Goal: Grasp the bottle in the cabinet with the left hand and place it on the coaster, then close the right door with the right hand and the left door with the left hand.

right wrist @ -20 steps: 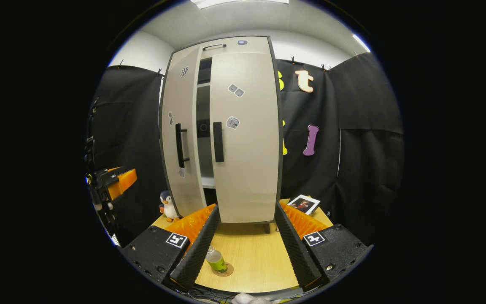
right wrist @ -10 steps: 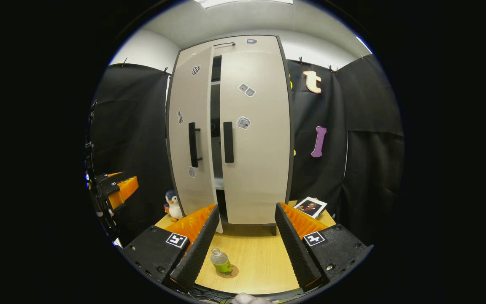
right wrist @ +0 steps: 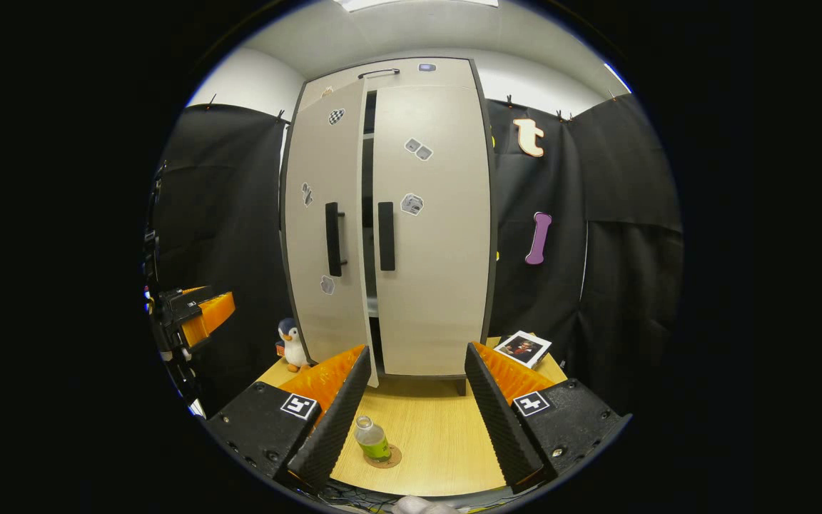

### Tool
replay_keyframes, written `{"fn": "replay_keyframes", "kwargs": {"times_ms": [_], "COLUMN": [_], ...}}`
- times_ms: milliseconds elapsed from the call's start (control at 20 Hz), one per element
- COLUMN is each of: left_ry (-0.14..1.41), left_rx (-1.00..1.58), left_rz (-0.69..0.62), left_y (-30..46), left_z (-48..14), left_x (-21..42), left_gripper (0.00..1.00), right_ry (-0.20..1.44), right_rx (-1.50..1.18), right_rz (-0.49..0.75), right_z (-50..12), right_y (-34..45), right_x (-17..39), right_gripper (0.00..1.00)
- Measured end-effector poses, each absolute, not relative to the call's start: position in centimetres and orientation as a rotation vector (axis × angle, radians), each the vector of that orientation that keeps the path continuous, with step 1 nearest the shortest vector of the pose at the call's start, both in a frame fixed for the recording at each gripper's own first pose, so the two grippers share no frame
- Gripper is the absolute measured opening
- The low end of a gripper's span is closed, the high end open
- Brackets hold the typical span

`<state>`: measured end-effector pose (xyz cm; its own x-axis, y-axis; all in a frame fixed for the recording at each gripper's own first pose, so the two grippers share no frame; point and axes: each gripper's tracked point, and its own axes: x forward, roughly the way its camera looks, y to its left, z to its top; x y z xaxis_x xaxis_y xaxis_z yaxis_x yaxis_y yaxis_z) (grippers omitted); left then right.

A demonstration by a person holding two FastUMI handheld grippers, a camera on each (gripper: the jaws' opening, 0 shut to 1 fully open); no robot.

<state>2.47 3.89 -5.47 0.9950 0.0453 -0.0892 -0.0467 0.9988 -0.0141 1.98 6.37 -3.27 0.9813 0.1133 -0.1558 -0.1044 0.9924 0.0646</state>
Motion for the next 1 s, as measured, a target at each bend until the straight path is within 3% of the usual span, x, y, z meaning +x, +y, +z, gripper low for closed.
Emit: {"fn": "replay_keyframes", "kwargs": {"times_ms": [1000], "left_ry": [0.097], "left_rx": [-0.007], "left_rz": [0.035], "left_y": [4.3], "left_z": [-6.1], "left_x": [1.0], "left_gripper": [0.96], "right_ry": [0.16], "right_rx": [0.061], "right_rz": [0.066], "right_z": [-4.1], "right_y": [6.3], "right_x": [0.9], "right_gripper": [0.82]}}
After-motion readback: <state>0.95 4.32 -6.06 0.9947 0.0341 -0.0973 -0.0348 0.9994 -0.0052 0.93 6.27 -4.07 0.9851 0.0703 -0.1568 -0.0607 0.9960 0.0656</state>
